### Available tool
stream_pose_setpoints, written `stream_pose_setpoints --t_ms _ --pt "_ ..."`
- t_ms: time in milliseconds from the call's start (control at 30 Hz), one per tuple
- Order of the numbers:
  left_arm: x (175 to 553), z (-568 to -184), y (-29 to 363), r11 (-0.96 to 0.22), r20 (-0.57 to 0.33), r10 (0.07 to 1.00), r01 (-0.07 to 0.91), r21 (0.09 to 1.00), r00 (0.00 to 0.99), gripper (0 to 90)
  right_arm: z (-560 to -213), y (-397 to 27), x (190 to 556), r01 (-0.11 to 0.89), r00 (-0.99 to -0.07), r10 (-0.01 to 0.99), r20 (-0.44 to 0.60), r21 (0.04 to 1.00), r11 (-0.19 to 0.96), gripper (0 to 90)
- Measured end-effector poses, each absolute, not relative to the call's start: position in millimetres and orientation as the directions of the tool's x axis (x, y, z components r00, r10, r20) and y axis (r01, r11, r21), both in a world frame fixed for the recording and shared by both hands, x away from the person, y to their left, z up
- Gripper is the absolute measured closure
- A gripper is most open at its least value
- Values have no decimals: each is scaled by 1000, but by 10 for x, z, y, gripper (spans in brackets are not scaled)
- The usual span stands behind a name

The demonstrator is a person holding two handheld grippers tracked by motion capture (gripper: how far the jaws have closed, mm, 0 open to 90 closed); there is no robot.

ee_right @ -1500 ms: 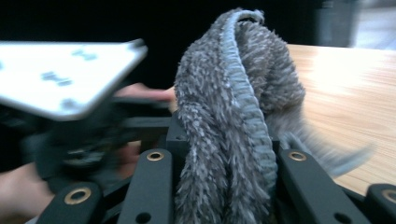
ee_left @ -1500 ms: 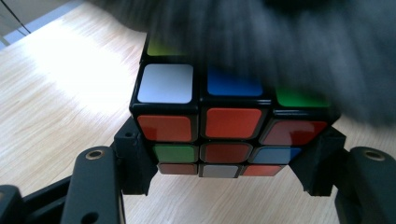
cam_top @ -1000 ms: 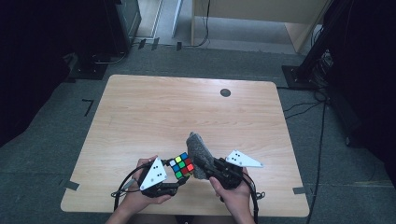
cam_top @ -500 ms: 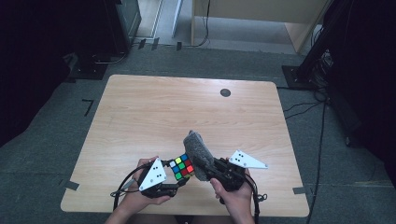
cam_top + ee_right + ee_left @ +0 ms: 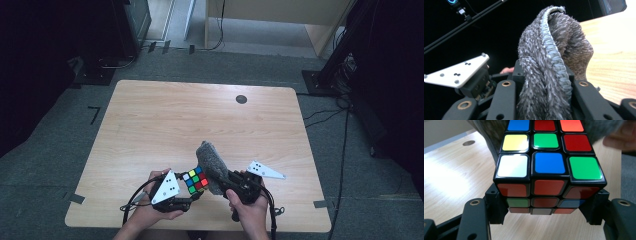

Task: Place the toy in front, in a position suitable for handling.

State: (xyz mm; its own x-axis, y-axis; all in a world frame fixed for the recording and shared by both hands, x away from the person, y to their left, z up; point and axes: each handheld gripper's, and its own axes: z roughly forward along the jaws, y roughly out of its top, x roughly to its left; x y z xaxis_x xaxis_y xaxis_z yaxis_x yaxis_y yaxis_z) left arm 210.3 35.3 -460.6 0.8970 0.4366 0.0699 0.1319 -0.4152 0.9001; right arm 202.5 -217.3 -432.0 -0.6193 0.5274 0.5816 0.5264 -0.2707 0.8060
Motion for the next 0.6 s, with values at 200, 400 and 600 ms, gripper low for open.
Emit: stream_pose_setpoints --t_ms 200,400,600 --pt "2089 -4526 406 -360 48 438 126 925 898 345 -4395 -2207 2035 530 -590 551 591 798 -287 748" --pt "2114 -4596 395 -377 37 443 148 914 896 345 -4333 -2162 1991 512 -605 533 591 802 -308 760" --pt "2080 -4580 363 -376 56 443 128 918 895 345 -4365 -2178 1991 509 -564 589 579 805 -305 758"
